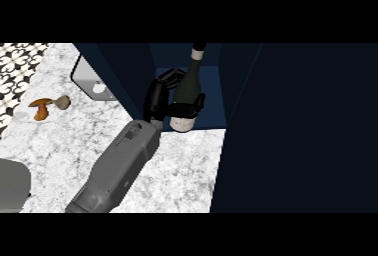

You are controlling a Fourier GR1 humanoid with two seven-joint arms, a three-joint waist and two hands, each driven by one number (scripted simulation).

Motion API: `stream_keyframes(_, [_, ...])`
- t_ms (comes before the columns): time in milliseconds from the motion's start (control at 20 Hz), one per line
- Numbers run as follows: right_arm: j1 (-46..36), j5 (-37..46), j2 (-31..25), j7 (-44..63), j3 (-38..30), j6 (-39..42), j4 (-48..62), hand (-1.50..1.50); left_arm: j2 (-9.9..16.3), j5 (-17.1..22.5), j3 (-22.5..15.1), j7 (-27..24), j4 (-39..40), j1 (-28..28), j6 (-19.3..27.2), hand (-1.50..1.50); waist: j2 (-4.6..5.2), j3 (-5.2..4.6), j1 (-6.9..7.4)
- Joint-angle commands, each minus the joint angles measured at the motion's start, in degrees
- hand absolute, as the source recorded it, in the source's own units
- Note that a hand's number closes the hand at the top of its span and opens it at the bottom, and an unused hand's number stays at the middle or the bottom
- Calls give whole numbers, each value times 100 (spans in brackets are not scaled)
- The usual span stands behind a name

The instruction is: Pick up the wine, place it into the cabinet and close the cabinet

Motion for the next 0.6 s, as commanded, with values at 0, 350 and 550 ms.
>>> stream_keyframes(0, [404, -510, -136, 147, -233, 130, -973, -150, -1, 40, -18, 118, 690, -655, 268, 150, 13, 7, -52])
stream_keyframes(350, [591, -434, -69, -64, 168, 270, -967, -150, -1, 178, 34, 122, 1656, -1173, 514, 150, 49, 2, -201])
stream_keyframes(550, [651, -283, 12, -189, 296, 246, -861, -150, -1, 451, 369, -138, 1994, -1282, 442, 150, 66, -4, -237])
